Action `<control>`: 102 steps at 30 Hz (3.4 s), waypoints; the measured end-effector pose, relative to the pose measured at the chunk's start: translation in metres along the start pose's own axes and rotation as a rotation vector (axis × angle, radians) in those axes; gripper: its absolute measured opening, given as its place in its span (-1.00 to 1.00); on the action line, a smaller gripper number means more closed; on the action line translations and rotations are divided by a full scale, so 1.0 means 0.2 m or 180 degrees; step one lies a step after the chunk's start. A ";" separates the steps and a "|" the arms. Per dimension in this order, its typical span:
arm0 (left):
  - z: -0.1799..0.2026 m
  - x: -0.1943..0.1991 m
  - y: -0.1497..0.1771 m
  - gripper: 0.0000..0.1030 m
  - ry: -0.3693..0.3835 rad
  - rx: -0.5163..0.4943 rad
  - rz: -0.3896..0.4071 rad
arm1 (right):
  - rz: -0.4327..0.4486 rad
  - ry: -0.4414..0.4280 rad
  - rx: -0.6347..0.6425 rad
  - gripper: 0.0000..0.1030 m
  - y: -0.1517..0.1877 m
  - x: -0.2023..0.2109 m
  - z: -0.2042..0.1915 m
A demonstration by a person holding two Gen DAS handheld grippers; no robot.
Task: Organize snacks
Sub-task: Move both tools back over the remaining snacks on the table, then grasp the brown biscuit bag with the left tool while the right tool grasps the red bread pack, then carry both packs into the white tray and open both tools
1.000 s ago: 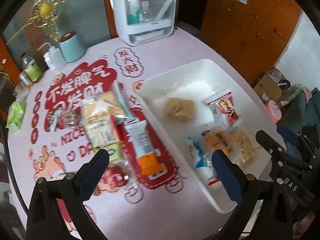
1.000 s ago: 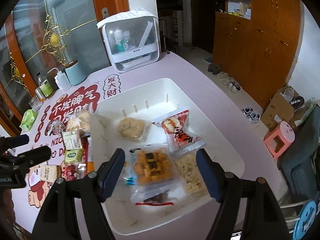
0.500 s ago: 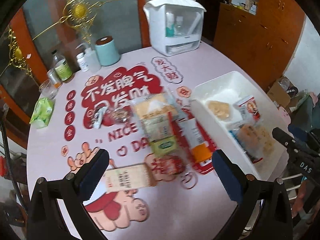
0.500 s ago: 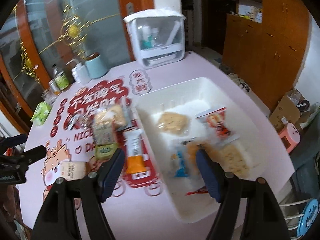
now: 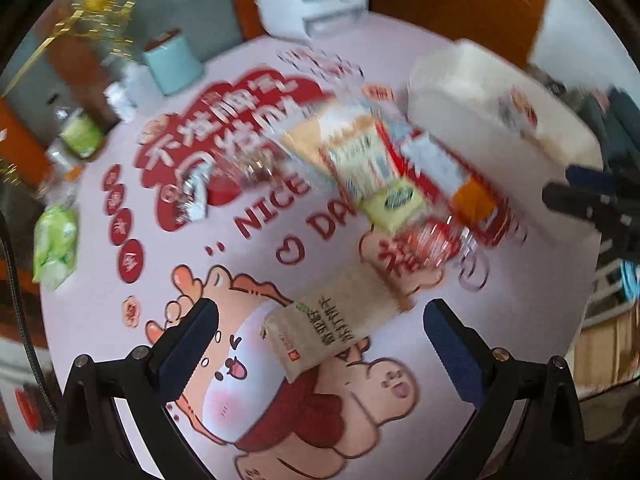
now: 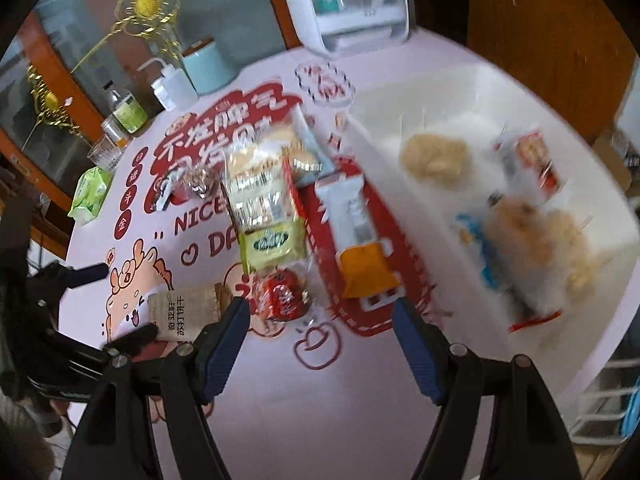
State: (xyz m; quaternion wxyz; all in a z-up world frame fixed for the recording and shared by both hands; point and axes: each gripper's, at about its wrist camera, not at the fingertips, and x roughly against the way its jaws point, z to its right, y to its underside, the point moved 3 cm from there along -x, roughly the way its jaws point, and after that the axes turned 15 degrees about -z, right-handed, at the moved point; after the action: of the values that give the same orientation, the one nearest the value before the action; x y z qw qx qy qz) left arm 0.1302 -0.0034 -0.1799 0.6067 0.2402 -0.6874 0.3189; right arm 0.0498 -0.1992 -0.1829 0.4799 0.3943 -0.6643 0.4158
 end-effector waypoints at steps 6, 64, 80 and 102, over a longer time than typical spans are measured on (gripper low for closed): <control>0.03 -0.25 -0.02 0.98 -0.0020 -0.0423 -0.0241 | -0.0175 -0.0222 -0.0193 0.44 -0.01 -0.17 -0.03; 0.37 0.27 -0.21 0.14 0.0519 0.0168 0.0348 | 0.0755 -0.0020 0.0239 0.00 0.10 0.41 0.16; 0.89 0.63 -0.57 0.14 0.0506 0.0059 0.0793 | 0.1147 0.0072 0.0020 0.00 -0.05 0.70 0.66; 1.07 0.36 -1.04 0.15 0.0265 0.0524 0.0587 | 0.1046 0.0152 0.0135 0.03 -0.68 0.62 0.95</control>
State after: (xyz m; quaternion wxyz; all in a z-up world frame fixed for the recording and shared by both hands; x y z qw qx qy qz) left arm 0.1228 -0.2970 -0.0906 0.5811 0.2116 -0.6522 0.4383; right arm 0.0876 -0.4388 -0.0762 0.4128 0.2805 -0.6992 0.5119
